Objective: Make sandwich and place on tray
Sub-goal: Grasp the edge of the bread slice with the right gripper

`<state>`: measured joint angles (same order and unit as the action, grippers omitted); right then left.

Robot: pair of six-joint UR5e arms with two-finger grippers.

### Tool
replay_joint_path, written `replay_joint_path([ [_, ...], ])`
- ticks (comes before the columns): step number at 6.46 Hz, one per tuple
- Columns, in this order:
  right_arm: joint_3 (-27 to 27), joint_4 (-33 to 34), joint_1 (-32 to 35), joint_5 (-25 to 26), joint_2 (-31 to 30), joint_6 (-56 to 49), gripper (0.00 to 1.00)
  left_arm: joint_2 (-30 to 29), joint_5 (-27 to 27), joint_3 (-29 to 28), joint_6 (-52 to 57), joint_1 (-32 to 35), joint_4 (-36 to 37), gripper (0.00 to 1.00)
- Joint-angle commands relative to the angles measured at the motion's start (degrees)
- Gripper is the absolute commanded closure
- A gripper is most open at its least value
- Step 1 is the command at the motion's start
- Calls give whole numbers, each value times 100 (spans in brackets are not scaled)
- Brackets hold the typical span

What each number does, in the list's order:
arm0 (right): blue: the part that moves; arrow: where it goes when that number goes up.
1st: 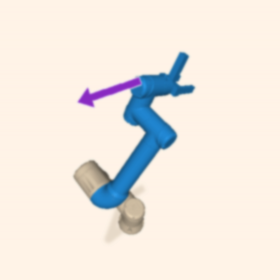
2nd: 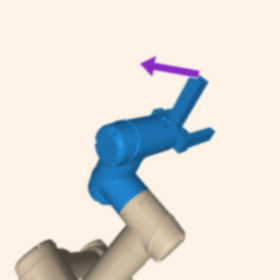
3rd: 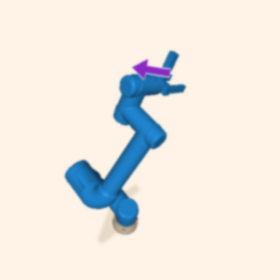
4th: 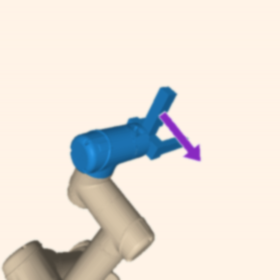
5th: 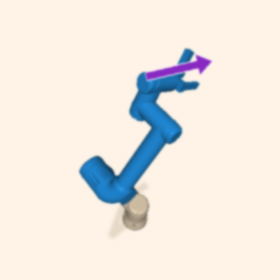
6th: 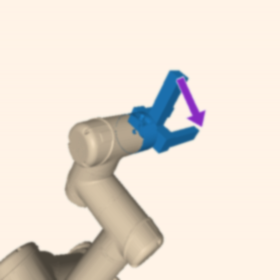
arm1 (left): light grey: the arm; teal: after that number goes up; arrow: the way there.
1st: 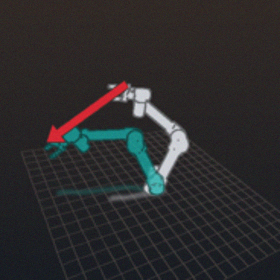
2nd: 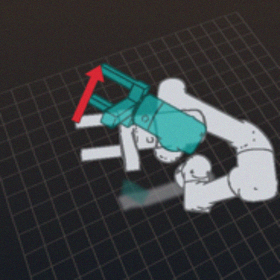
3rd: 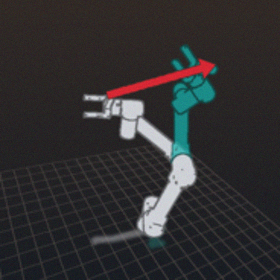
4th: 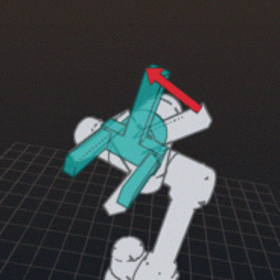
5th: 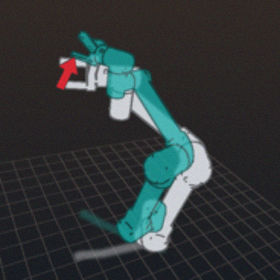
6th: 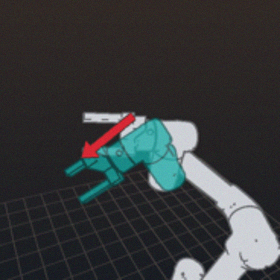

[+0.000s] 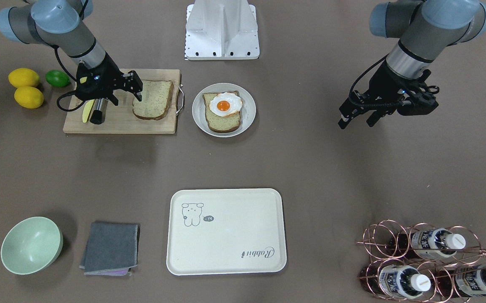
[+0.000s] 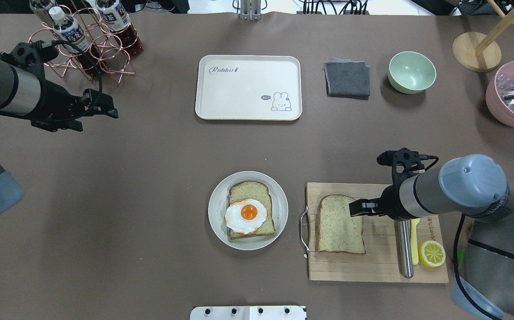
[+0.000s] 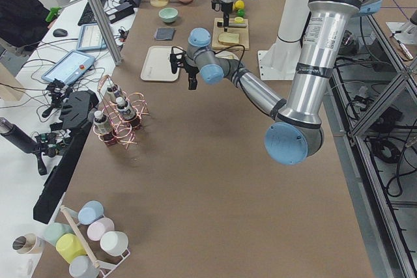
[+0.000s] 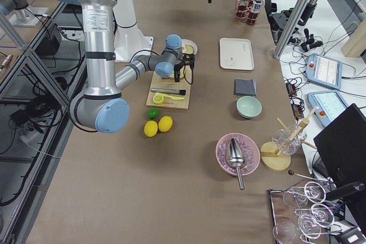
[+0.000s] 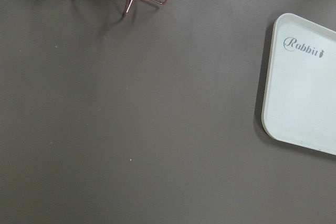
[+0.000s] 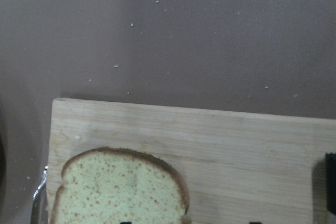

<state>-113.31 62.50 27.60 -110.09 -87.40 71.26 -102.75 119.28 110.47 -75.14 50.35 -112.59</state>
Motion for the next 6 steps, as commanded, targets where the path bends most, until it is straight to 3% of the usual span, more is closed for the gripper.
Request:
replay_joint_path([
  [1,-50,-10,-412,416,-31,203,21,36,-2,1,8,1,0,2],
  [4,-33,-474,-484,480,-426,265,28,36,-2,18,-53,10,0,2],
  [5,-33,-502,-484,489,-427,283,53,36,-2,18,-53,1,0,2],
  [6,-42,-502,-484,489,-419,344,61,36,-2,18,-53,-8,0,2],
])
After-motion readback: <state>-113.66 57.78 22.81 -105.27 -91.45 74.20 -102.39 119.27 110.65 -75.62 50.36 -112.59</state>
